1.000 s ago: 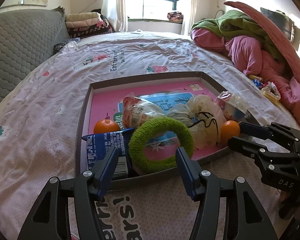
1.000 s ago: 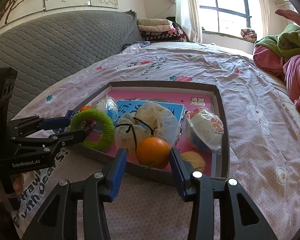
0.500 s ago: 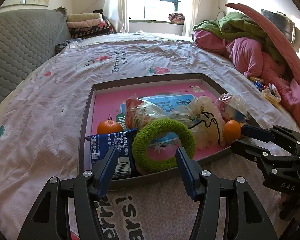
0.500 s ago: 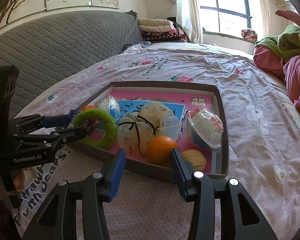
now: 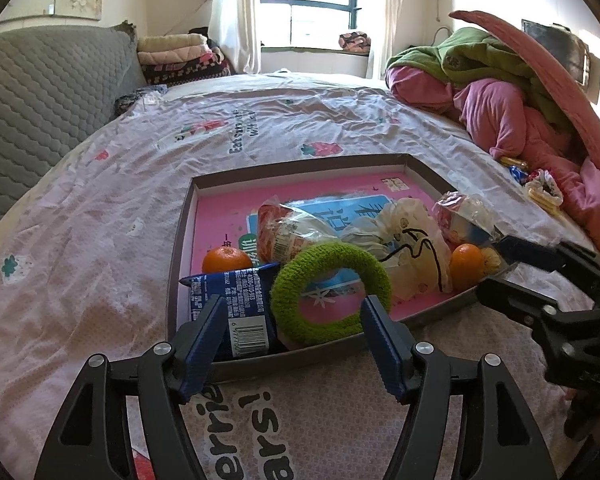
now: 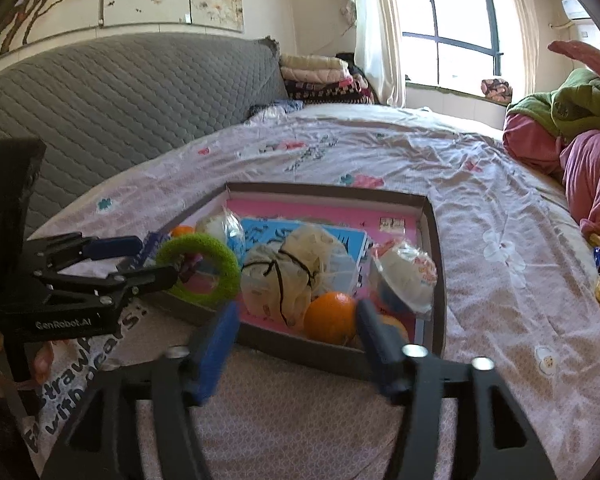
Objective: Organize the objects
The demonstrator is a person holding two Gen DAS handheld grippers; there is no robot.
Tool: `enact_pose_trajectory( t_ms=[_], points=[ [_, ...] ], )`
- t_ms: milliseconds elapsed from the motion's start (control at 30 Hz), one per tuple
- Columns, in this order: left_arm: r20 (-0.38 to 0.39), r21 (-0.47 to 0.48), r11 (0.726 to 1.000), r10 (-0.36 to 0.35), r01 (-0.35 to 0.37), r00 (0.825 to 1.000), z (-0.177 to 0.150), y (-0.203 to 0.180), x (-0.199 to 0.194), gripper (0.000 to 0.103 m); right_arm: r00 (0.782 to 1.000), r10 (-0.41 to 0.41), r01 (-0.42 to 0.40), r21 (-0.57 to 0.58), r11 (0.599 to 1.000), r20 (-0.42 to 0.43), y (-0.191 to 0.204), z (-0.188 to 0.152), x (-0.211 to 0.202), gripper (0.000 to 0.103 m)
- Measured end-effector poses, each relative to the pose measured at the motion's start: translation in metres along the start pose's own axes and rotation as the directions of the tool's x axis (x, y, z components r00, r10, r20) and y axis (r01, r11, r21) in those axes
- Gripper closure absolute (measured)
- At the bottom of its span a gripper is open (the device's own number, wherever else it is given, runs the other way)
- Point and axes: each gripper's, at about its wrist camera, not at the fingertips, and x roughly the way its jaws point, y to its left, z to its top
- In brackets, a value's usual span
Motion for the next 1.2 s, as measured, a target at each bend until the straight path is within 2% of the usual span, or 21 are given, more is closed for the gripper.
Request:
enact_pose_trajectory(
  t_ms=[333,500,867,1200],
  points=[
    [0.044,-0.001,1.0,0.017,-0.017,0.999,0.001,0.0,-0.01,0.027,0.998,-0.006,0.007,-0.03,1.0,0.059,0.007,0.005,-0.013,0.034],
    [0.058,-0.011,1.0,0.025,-0.024,0.998,0.001,0.002,-0.015,0.026,0.997,-0.004,0.008,-0.038,0.999,0.078,0.009,0.005,-0.016,0.027],
    [0.11,-0.045,0.998,0.044,-0.039,0.993,0.003,0.005,-0.028,0.025,0.989,-0.027,0.036,-0.059,0.998,0.146,0.013,0.006,-0.027,0.024],
    [0.141,-0.081,0.995,0.071,-0.06,0.987,0.0,0.005,-0.041,0.025,0.981,-0.076,0.081,-0.021,0.996,0.18,0.013,0.005,-0.033,0.022]
  ],
)
